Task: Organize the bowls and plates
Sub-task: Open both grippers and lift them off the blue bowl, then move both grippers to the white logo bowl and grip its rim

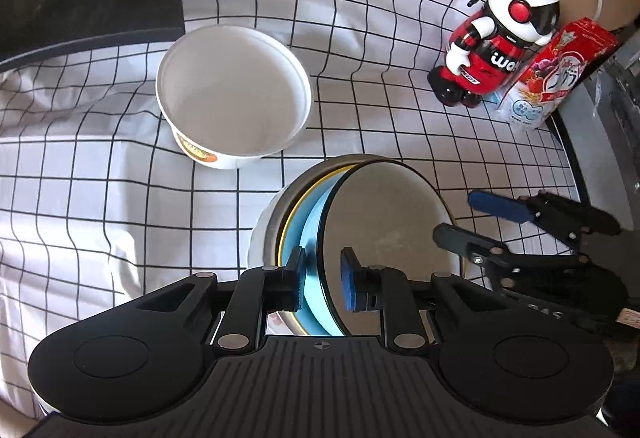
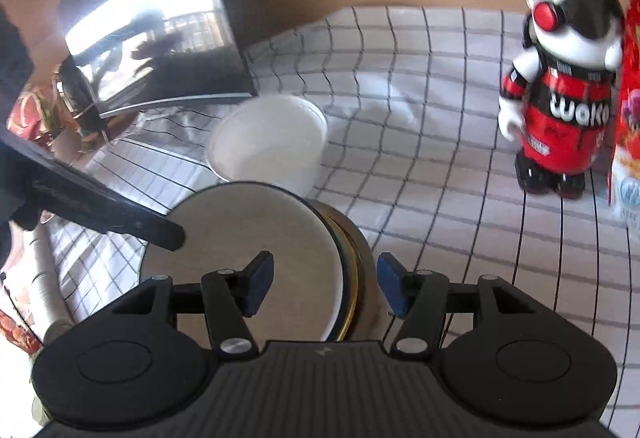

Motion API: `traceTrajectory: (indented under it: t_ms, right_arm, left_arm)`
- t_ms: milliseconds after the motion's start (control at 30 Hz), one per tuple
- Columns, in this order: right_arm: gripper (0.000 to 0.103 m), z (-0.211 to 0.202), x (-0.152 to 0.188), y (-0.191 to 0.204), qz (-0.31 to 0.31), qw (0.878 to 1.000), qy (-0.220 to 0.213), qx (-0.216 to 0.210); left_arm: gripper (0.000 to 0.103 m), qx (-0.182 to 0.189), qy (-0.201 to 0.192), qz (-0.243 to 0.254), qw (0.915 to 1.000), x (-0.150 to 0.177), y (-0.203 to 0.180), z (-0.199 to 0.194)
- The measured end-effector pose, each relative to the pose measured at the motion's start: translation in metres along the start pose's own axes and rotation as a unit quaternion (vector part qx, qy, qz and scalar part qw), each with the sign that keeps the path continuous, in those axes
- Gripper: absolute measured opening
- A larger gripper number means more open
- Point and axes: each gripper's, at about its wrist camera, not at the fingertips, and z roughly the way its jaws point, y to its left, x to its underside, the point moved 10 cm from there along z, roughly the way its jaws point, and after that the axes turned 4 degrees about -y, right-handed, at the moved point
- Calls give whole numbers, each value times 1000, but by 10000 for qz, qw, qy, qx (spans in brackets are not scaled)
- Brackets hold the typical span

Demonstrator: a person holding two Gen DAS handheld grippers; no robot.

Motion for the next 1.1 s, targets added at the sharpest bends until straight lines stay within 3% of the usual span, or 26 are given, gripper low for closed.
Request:
traceTrajectory:
  t_ms: [133, 467, 633, 767, 900, 1100]
  right_arm:
    - [59, 9, 14, 8, 32, 9998, 202, -58]
    - [60, 8, 18, 16, -339, 9984, 418, 198]
    - [59, -4, 2, 21, -407, 9983, 339, 245]
    - [60, -20, -30, 29, -85, 9998, 160, 130]
    - [63, -41, -77, 50, 15, 9998, -195, -68]
    - [65, -59, -131, 81, -185, 9977, -609, -223]
  left_arm:
    - [22, 32, -74, -102, 9999, 5, 5, 6]
    - [19, 521, -251, -839, 9948, 17, 26, 17]
    - [19, 547, -430, -839, 9940, 14, 32, 0]
    - [20, 656, -782, -913, 9906, 5, 43, -24]
    - [20, 646, -1578, -1082, 9794, -16, 62, -68]
    - [20, 711, -2778, -1371, 9481, -40, 86, -133]
